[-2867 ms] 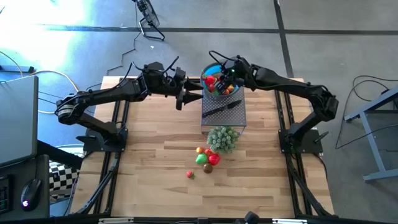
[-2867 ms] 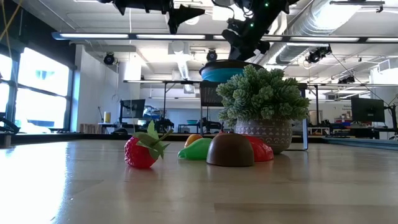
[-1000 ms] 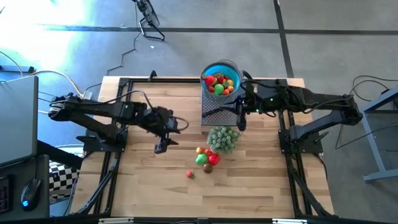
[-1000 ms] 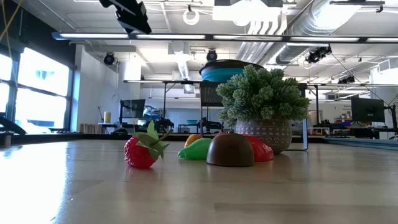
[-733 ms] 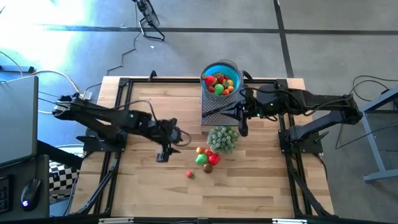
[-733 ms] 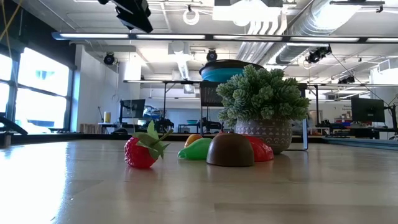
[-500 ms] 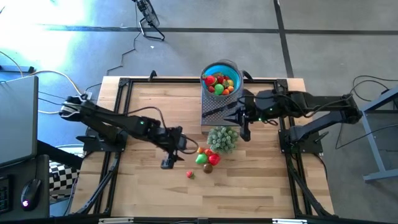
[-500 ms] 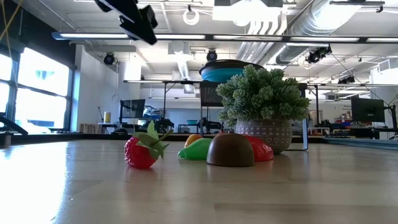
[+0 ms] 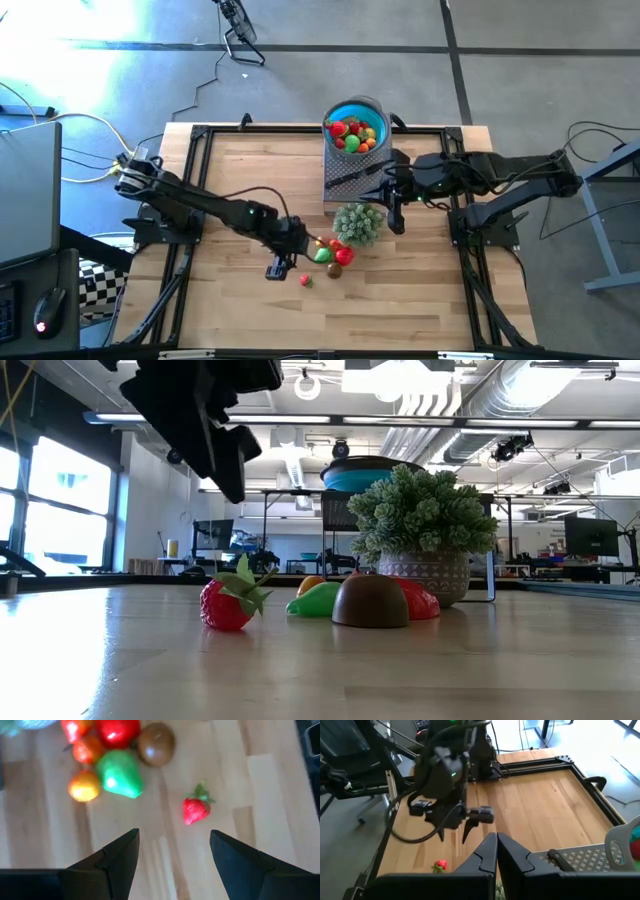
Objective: Pick & Place Fruit
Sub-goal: Put the red strawberry into the blue strainer bowl
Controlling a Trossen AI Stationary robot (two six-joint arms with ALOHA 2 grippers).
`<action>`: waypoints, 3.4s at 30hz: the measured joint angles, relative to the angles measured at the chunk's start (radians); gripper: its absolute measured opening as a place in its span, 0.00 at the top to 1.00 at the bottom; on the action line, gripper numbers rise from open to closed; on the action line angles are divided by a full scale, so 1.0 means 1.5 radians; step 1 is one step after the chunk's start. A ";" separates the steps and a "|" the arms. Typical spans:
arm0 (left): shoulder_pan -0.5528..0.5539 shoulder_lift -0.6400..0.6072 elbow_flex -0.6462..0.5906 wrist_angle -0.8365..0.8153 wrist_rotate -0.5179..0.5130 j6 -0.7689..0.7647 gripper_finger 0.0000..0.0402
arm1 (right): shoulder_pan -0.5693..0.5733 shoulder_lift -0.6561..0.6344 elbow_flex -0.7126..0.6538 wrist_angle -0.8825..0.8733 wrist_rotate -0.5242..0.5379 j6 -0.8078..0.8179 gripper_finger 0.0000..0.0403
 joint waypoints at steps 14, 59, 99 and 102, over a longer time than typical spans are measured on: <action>-0.083 0.036 0.001 0.052 -0.068 0.029 0.41 | 0.000 0.000 0.000 0.000 0.059 0.024 0.99; -0.068 0.111 -0.063 0.227 0.006 0.102 0.41 | -0.006 0.004 0.000 0.022 0.104 0.041 0.99; -0.068 0.184 -0.063 0.299 0.007 0.081 0.41 | -0.006 0.004 0.000 0.017 0.104 0.036 0.99; -0.068 0.188 -0.063 0.308 0.012 0.069 0.41 | -0.006 0.004 0.000 0.016 0.102 0.036 0.99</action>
